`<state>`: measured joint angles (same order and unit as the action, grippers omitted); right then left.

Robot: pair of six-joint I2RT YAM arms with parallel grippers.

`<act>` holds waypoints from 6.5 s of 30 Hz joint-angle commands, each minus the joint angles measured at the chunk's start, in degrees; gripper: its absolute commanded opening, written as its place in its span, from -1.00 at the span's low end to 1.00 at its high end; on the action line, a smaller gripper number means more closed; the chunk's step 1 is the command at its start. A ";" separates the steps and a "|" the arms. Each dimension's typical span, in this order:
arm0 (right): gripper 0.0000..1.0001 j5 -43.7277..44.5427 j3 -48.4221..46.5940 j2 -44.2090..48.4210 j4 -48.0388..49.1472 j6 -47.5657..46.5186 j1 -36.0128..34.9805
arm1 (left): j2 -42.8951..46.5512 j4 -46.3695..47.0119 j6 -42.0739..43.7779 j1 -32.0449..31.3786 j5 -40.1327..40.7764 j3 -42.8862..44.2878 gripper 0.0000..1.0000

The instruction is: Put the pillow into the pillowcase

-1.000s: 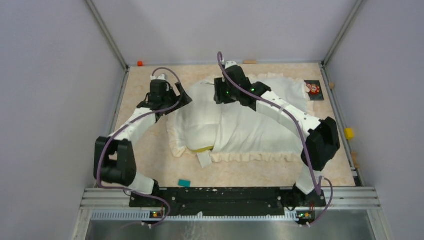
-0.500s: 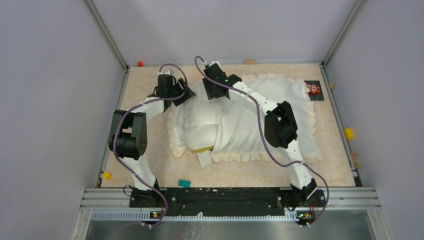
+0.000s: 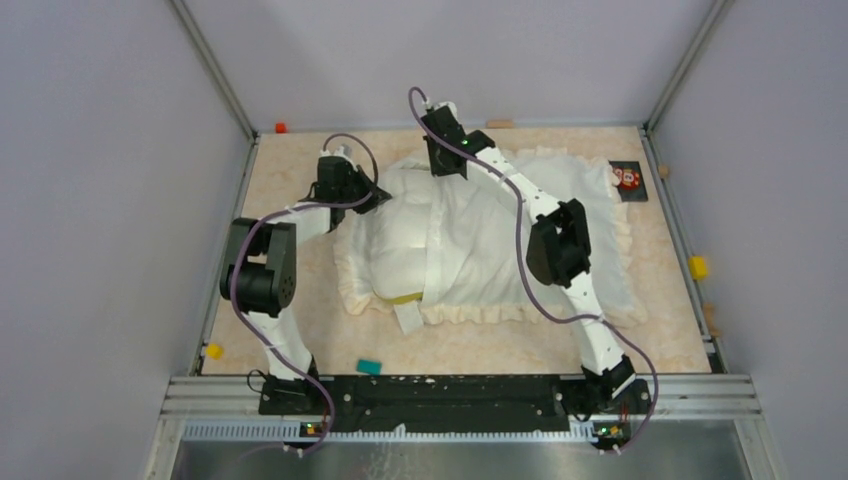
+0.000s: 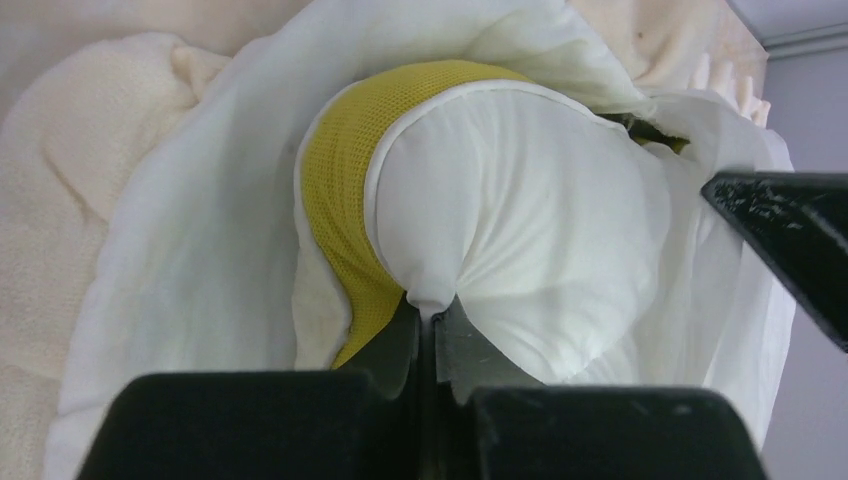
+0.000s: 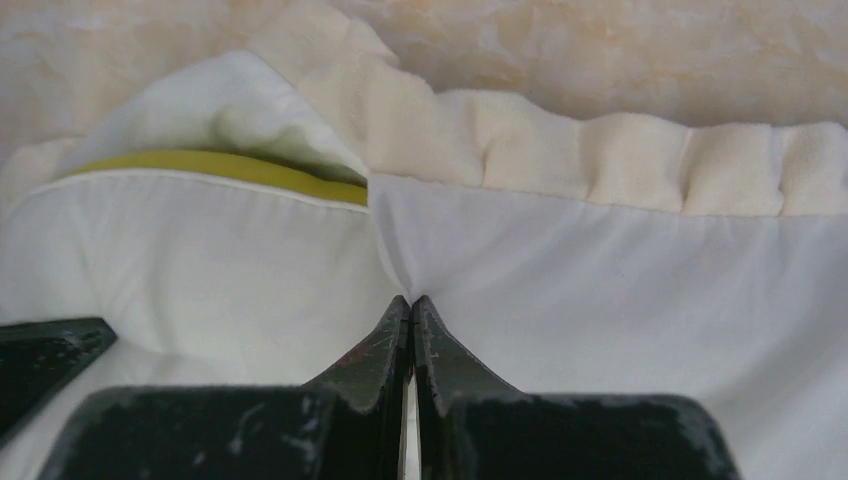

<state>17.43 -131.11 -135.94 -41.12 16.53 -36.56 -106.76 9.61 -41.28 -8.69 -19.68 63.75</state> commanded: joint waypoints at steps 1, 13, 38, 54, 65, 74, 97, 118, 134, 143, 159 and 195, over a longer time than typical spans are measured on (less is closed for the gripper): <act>-1.00 -4.62 -8.84 -0.43 -2.11 2.80 -2.22 | 3.85 3.25 -0.26 -4.51 -3.84 -2.02 -1.00; -1.00 -11.25 -10.86 1.38 -1.16 7.97 -5.66 | -3.03 7.98 -9.38 -8.02 -5.44 4.53 -0.94; -0.17 0.30 51.34 43.17 2.35 18.28 -19.50 | 31.79 -13.64 3.72 -7.78 -7.08 -21.50 0.65; -0.75 0.32 51.67 39.50 4.43 18.60 -20.75 | 27.57 -1.65 -2.56 -14.36 -4.47 -27.72 -0.92; -1.00 -3.79 41.71 36.52 4.50 19.06 -28.25 | 29.23 1.00 -9.17 -22.28 0.71 -27.97 -1.00; -0.75 -1.18 45.35 40.51 4.42 17.99 -28.18 | 37.45 -4.25 -9.26 -22.27 1.83 -32.67 -0.71; 0.10 0.75 10.95 16.52 2.42 0.31 -6.76 | 5.08 -7.57 -0.21 -5.90 -3.29 4.34 0.66; -0.06 11.12 9.65 3.61 2.35 5.81 -3.20 | -2.54 1.00 -4.24 -6.17 -7.12 -0.64 -1.00; -1.00 -2.45 -9.94 2.52 -2.37 11.30 -6.38 | 0.87 6.54 -4.84 -12.62 -10.96 2.77 -1.00; -1.00 -8.04 2.46 9.18 2.92 15.68 -5.66 | -4.51 10.67 -10.47 -12.35 -10.40 5.76 -1.00; 0.19 -4.60 7.17 18.75 -3.40 7.73 -6.10 | 11.14 -1.92 -1.55 -5.75 -8.36 -4.71 0.44; -1.00 -0.74 31.75 21.60 0.01 7.55 -13.71 | 31.23 -11.35 2.61 0.92 -6.70 -23.51 0.69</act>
<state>27.05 -101.62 -122.15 -43.81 22.24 -54.81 -75.64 -4.36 -39.22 -7.44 -25.19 41.06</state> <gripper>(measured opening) 0.039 0.874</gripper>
